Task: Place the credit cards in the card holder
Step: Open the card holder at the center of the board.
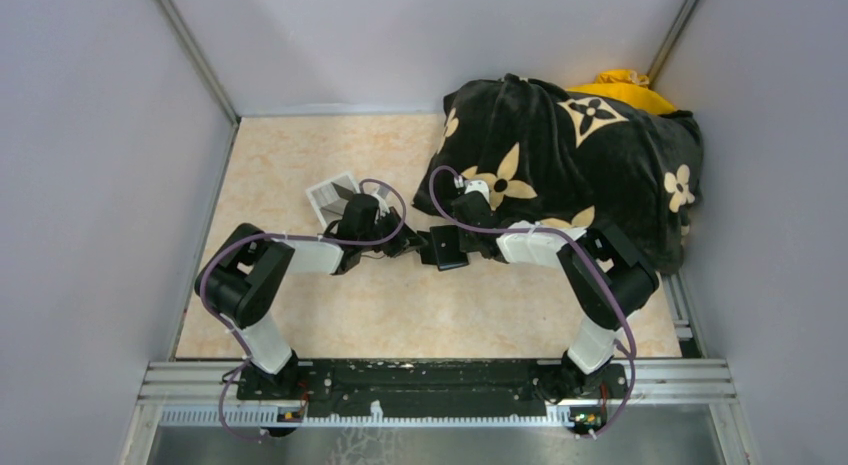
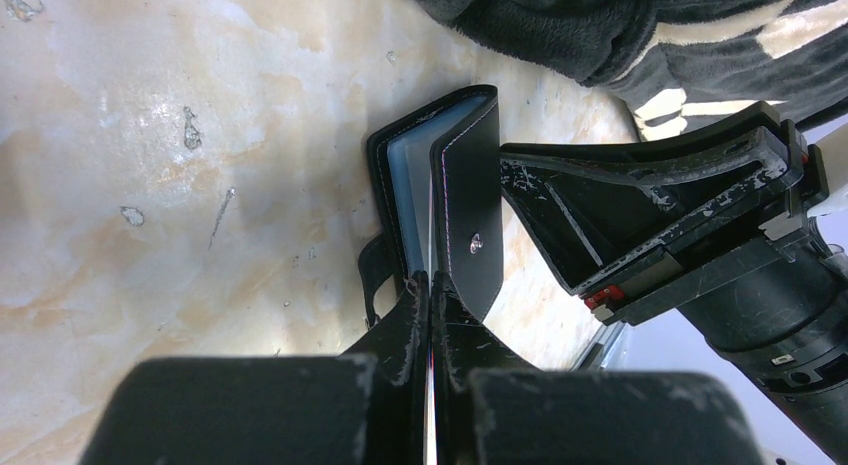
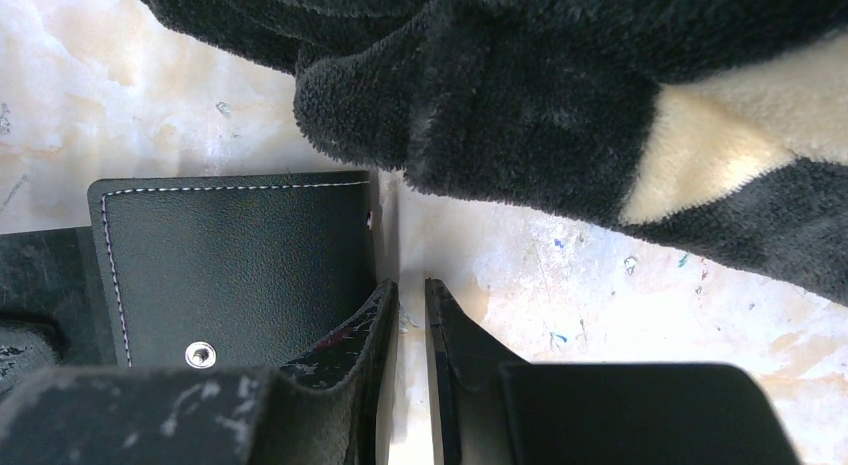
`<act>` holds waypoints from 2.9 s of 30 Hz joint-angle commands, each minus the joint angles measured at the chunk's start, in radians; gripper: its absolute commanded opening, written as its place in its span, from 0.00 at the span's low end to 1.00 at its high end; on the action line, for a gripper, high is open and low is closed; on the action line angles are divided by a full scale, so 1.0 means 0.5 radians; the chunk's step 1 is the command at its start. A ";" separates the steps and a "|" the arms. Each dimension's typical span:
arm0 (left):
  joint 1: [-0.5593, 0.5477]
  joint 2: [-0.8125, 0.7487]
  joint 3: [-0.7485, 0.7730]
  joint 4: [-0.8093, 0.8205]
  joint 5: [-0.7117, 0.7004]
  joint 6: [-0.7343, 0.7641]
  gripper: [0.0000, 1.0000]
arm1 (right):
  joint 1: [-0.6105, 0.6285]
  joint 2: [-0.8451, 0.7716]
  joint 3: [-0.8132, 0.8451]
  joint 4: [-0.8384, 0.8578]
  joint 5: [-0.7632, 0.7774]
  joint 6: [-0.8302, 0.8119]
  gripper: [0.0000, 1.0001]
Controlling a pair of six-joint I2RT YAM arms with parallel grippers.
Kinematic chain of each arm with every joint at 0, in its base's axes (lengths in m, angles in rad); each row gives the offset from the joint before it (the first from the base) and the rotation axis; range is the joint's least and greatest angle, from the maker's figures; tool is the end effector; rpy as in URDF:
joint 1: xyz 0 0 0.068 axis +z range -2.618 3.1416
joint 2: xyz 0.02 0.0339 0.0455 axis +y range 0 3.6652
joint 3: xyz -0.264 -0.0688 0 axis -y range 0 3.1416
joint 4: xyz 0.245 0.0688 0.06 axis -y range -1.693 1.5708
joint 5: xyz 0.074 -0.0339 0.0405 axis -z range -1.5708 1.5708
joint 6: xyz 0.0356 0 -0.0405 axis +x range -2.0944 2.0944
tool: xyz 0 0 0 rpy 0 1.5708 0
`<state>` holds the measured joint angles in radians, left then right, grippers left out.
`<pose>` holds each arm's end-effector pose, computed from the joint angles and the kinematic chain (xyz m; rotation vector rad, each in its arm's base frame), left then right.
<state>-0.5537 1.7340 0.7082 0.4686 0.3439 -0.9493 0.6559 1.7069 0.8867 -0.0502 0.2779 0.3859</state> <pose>0.2765 -0.1850 0.1387 -0.2395 2.3474 -1.1882 0.2727 0.1975 0.1541 -0.2014 2.3934 0.1450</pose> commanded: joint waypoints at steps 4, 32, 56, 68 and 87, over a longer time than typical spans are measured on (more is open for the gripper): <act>0.001 0.028 -0.022 0.035 -0.001 0.007 0.00 | -0.031 0.078 0.021 -0.066 -0.069 0.004 0.17; -0.074 0.114 0.034 0.228 0.034 -0.122 0.00 | -0.013 0.104 0.030 -0.092 -0.115 -0.002 0.16; -0.077 -0.079 0.071 -0.214 -0.203 0.023 0.00 | 0.035 0.154 0.078 -0.180 -0.061 0.004 0.16; -0.079 -0.015 0.080 -0.175 -0.174 -0.016 0.00 | 0.035 0.157 0.085 -0.187 -0.067 -0.005 0.16; -0.106 0.067 0.056 -0.091 -0.130 -0.082 0.00 | 0.035 0.167 0.069 -0.170 -0.085 -0.006 0.15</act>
<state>-0.5907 1.7489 0.7277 0.4225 0.2810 -0.9836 0.6655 1.7424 0.9321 -0.0662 0.2752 0.3847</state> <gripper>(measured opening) 0.007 0.156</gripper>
